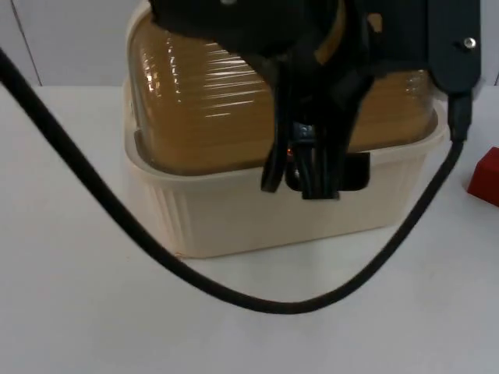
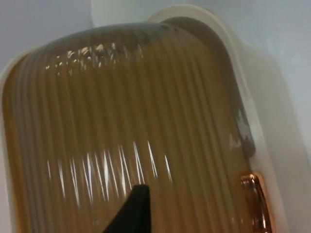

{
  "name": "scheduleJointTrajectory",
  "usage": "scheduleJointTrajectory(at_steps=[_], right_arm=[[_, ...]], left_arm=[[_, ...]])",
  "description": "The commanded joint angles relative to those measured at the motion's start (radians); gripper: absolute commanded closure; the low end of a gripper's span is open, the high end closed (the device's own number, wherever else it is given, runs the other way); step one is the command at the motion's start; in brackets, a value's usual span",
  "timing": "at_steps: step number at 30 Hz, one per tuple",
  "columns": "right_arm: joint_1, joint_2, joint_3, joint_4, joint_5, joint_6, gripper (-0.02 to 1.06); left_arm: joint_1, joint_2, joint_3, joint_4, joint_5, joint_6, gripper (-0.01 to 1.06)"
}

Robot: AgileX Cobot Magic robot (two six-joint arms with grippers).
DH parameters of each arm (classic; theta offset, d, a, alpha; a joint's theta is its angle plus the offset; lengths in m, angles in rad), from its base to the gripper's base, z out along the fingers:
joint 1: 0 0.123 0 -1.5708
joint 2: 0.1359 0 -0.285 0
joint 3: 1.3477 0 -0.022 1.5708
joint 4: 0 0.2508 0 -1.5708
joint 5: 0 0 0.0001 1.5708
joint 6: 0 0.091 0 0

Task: Open the box lid with the left hand, place the block into the box with the right hand, then close the box lid with the left hand.

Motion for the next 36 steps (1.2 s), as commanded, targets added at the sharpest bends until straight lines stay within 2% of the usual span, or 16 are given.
scheduleJointTrajectory(at_steps=[1, 4, 5, 9, 13, 17, 21, 24, 28, 30, 31, 32, 36], right_arm=[[0.001, -0.003, -0.008, -0.016, -0.011, 0.005, 0.0], [0.001, -0.003, -0.008, -0.027, -0.008, 0.005, 0.0], [0.001, -0.003, -0.008, -0.027, -0.008, 0.005, 0.0], [0.001, -0.003, -0.008, -0.03, -0.003, 0.005, 0.0], [0.001, -0.003, -0.008, -0.03, -0.003, 0.005, 0.0], [0.001, -0.003, -0.008, -0.03, -0.003, 0.005, 0.0], [0.001, -0.003, -0.008, -0.03, -0.003, 0.005, 0.0], [0.001, -0.003, -0.008, -0.03, -0.003, 0.005, 0.0], [0.001, -0.003, -0.008, -0.03, -0.003, 0.005, 0.0], [0.001, -0.003, -0.008, -0.03, -0.003, 0.005, 0.0], [0.001, -0.003, -0.008, -0.03, -0.003, 0.005, 0.0], [0.001, -0.003, -0.008, -0.03, -0.003, 0.005, 0.0], [0.001, -0.003, -0.008, -0.03, -0.003, 0.005, 0.0]], left_arm=[[-0.008, 0.015, -0.006, 0.073, -0.02, -0.123, 0.0], [-0.008, 0.044, -0.006, 0.141, -0.008, -0.225, 0.0], [-0.008, 0.044, -0.006, 0.141, -0.008, -0.225, 0.0], [-0.015, 0.086, -0.006, 0.339, 0.062, -0.494, 0.0], [-0.017, 0.102, 0.0, 0.409, 0.095, -0.572, 0.0], [-0.02, 0.1, 0.062, 0.503, 0.062, -0.665, 0.0], [-0.065, 0.1, 0.161, 0.744, 0.058, -0.9, 0.0], [-0.077, 0.1, 0.182, 0.798, 0.037, -0.961, 0.0], [-0.072, 0.1, 0.188, 0.779, -0.022, -0.961, 0.01], [-0.062, 0.102, 0.188, 0.777, -0.03, -0.961, 0.1], [-0.062, 0.102, 0.188, 0.777, -0.028, -0.961, 0.22], [-0.062, 0.102, 0.188, 0.777, -0.028, -0.961, 0.22], [-0.035, 0.102, 0.188, 0.781, -0.025, -0.961, 0.79]])
